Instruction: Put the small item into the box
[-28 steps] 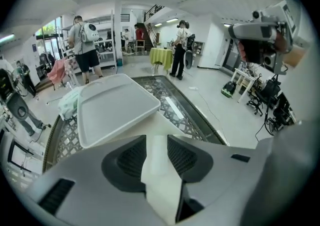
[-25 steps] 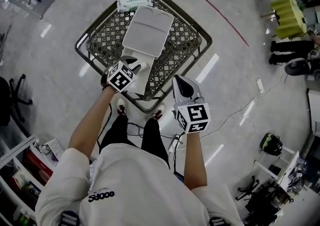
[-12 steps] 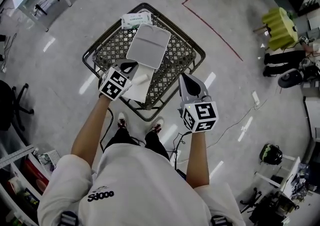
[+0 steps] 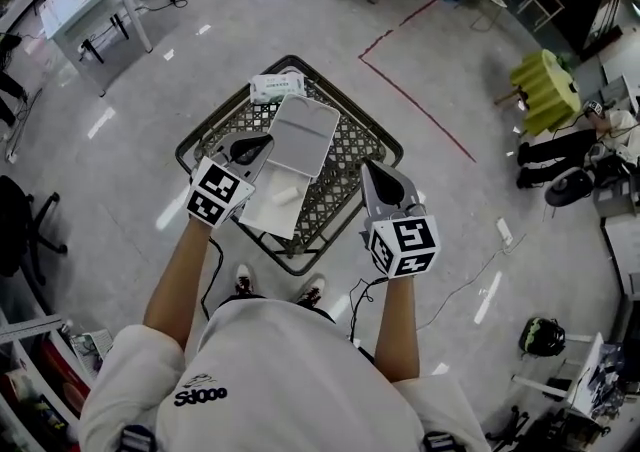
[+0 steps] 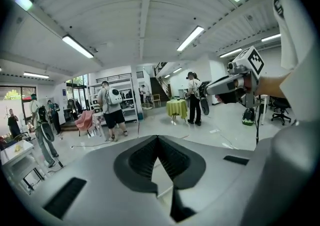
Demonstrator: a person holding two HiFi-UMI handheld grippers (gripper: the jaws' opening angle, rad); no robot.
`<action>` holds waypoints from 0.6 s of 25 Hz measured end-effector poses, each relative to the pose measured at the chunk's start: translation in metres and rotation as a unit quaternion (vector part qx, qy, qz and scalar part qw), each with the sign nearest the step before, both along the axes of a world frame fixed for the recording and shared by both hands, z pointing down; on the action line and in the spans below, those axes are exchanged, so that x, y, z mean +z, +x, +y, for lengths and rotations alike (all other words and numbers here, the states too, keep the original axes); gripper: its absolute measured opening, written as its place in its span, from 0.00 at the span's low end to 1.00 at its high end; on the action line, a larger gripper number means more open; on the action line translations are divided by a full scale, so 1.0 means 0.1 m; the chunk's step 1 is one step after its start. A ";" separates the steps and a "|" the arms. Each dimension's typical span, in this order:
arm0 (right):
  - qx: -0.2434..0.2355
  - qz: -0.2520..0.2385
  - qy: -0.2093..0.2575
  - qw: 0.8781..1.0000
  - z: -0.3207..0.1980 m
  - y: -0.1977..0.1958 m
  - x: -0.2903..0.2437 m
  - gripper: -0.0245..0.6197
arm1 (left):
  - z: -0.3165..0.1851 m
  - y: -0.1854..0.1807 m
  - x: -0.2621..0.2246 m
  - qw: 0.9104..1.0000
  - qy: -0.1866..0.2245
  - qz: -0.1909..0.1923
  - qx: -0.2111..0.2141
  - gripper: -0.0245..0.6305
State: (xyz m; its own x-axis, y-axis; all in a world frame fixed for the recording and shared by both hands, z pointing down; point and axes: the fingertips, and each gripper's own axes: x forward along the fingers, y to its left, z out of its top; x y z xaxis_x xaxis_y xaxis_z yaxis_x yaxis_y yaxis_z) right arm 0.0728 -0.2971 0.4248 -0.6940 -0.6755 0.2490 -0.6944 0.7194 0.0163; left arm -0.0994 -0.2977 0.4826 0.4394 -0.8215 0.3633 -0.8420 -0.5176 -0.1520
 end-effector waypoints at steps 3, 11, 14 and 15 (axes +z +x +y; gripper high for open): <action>0.000 -0.003 0.012 1.000 0.00 -0.03 -0.12 0.05 | 0.01 -0.04 -0.22 1.000 0.027 0.005 -0.001 0.05; -0.012 -0.002 0.042 0.999 0.03 -0.09 -0.39 0.05 | 0.06 -0.04 -0.57 0.998 0.065 0.010 0.002 0.05; -0.015 -0.003 0.050 0.999 0.06 -0.12 -0.47 0.05 | 0.08 -0.02 -0.64 0.997 0.075 0.011 0.008 0.05; -0.016 -0.002 0.051 0.999 0.06 -0.12 -0.49 0.05 | 0.09 -0.02 -0.67 0.997 0.078 0.012 0.009 0.05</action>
